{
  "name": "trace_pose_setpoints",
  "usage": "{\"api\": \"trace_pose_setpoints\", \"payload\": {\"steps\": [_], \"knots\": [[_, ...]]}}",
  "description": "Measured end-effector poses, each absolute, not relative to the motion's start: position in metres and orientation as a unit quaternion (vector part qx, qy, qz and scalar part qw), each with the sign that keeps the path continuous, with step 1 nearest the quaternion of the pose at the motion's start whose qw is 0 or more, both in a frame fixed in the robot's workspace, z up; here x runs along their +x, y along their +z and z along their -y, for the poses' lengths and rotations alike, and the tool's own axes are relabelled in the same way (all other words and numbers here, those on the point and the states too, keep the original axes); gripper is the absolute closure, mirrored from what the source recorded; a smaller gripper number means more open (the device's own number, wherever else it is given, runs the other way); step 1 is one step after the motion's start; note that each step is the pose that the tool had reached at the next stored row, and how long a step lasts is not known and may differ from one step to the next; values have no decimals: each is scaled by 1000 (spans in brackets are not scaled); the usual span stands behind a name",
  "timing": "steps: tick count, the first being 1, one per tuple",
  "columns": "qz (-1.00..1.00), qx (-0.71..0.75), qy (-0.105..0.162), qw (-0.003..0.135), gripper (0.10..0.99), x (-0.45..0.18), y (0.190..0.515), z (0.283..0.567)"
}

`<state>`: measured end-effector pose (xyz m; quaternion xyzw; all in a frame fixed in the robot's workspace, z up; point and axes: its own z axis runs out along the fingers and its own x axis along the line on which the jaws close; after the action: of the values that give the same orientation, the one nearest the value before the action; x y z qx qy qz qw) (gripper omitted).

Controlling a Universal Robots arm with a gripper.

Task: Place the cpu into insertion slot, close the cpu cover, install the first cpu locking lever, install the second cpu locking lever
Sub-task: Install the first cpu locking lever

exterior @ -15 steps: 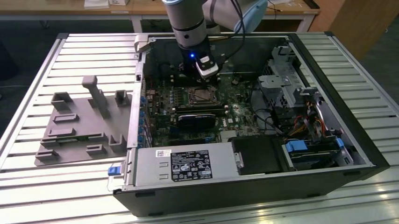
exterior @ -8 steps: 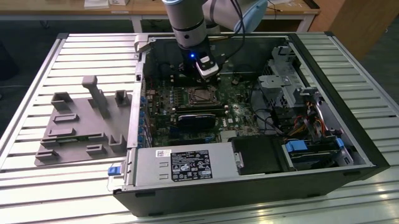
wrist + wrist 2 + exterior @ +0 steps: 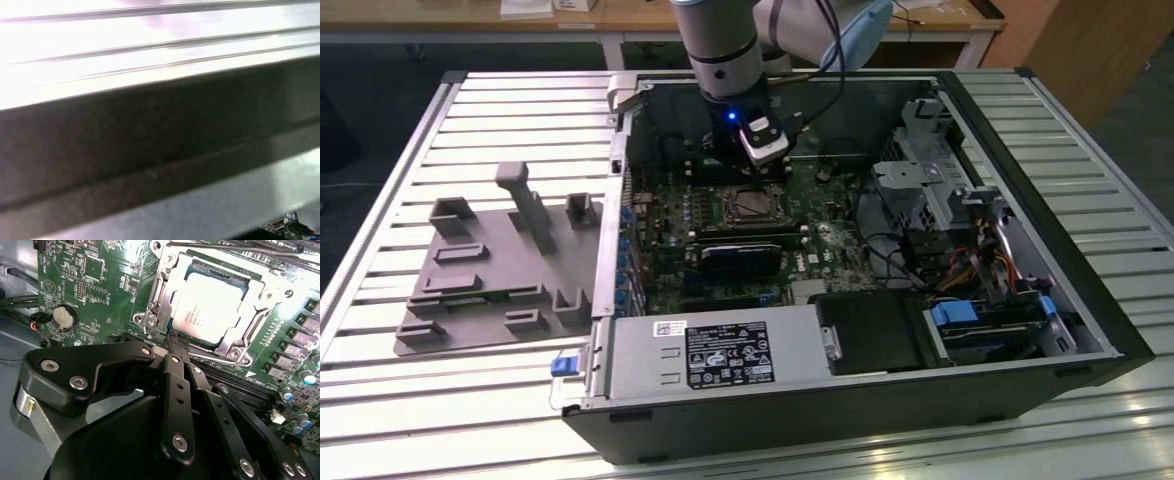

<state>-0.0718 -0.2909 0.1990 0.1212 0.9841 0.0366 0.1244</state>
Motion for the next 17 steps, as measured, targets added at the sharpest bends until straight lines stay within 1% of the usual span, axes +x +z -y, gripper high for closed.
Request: {"api": "trace_pose_setpoints", "payload": {"steps": [10, 17], "knots": [[-984, 121, 37, 124, 984, -72, 199, 279], [-984, 121, 36, 124, 984, -72, 198, 279]]}}
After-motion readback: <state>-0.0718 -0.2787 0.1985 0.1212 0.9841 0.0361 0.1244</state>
